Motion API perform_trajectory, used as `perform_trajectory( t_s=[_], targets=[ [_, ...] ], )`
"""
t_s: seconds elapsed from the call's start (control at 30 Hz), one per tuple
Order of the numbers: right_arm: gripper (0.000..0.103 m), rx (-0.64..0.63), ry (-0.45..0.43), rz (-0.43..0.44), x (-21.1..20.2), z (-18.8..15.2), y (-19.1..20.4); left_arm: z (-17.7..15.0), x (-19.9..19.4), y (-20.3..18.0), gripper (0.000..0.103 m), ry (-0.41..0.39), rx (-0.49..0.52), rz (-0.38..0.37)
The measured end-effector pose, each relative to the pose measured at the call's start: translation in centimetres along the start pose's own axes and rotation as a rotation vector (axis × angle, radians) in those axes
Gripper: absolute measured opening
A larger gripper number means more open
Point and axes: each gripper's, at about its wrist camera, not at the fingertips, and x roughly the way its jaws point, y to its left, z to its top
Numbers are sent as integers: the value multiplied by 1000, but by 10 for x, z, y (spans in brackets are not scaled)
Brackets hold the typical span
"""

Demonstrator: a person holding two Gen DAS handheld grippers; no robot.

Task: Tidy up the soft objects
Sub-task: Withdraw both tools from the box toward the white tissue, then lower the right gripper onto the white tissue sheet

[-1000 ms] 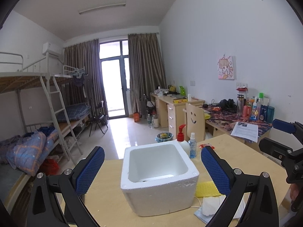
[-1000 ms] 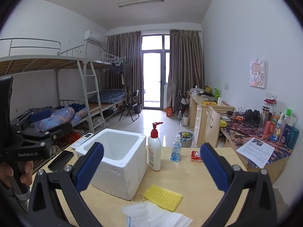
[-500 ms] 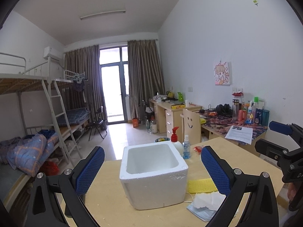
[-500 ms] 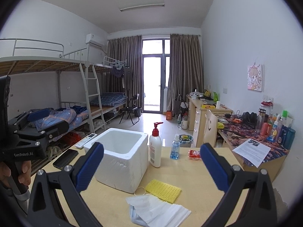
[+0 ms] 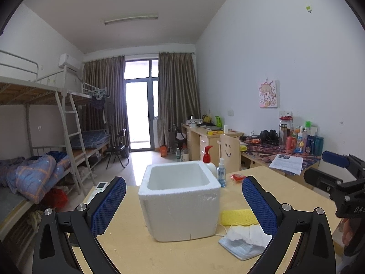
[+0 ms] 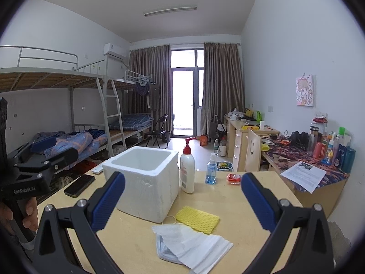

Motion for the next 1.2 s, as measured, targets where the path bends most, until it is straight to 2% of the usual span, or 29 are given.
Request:
perform_trajectory(
  t_s=[0.37, 0.57, 0.7, 1.03, 1.2],
  targets=[
    [103, 25, 14, -15, 2, -26, -4, -32, 1, -8, 102, 1, -10, -9],
    [103, 53, 64, -13, 10, -44, -10, -47, 4, -12, 102, 15, -15, -34],
    [103, 65, 90, -22, 15, -56, -14, -56, 7, -12, 102, 28, -38, 10],
    [103, 72, 172, -23, 30, -81, -22, -76, 16, -11, 102, 72, -30, 28],
    [103, 79, 225, -15, 40, -89, -24, -78, 18, -15, 102, 68, -22, 2]
  ],
)
